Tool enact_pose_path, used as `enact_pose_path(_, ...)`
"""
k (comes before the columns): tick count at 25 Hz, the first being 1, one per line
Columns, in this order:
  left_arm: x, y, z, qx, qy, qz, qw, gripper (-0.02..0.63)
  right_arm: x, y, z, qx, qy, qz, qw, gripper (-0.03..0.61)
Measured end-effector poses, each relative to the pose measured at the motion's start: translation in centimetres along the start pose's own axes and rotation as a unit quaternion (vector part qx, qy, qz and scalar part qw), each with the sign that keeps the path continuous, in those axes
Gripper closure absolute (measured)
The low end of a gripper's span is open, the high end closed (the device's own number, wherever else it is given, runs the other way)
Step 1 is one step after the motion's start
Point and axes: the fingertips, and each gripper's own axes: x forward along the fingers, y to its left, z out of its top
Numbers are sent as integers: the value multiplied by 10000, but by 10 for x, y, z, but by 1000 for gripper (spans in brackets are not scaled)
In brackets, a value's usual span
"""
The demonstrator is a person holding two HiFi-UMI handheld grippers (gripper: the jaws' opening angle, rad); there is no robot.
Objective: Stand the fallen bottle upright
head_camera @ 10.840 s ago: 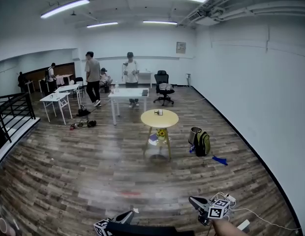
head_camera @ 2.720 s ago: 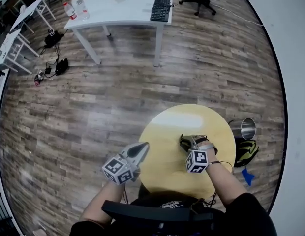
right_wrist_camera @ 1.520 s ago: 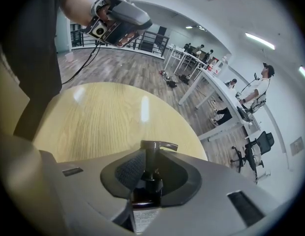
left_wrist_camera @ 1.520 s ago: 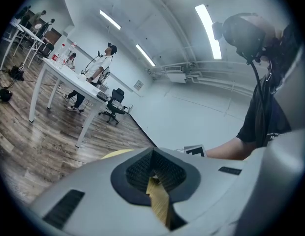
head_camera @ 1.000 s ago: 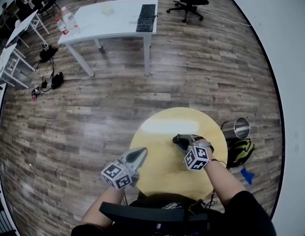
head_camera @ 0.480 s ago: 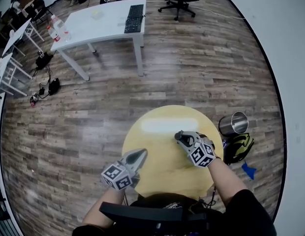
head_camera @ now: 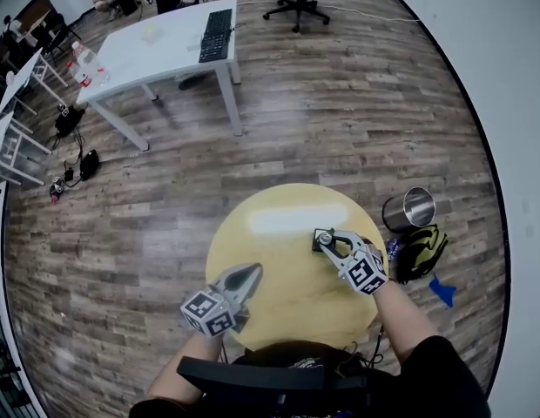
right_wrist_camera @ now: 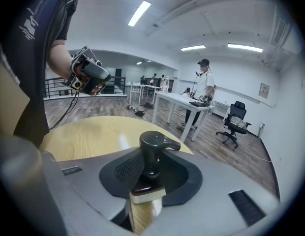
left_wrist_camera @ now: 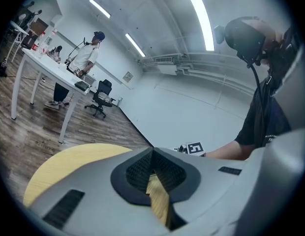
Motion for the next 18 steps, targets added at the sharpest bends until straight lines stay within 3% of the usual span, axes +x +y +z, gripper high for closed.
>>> enact_pose_path(3, 7, -6, 0, -2, 66, -36, 10000, 583, -13, -11, -15, 253, 139, -149, 9995, 468)
enact_pose_path(9, 17, -29, 10, 49, 58, -51, 10000, 583, -23, -14, -22, 161, 543, -82, 9984, 466)
enact_pose_path(15, 3, -56, 24, 199, -59, -48, 9998, 583, -40, -12, -28, 768, 881, -300, 9927, 450)
enact_pose_path(18, -6, -63, 26, 231, -89, -16, 9997, 583, -43, -14, -28, 828, 972, -434, 9909, 418)
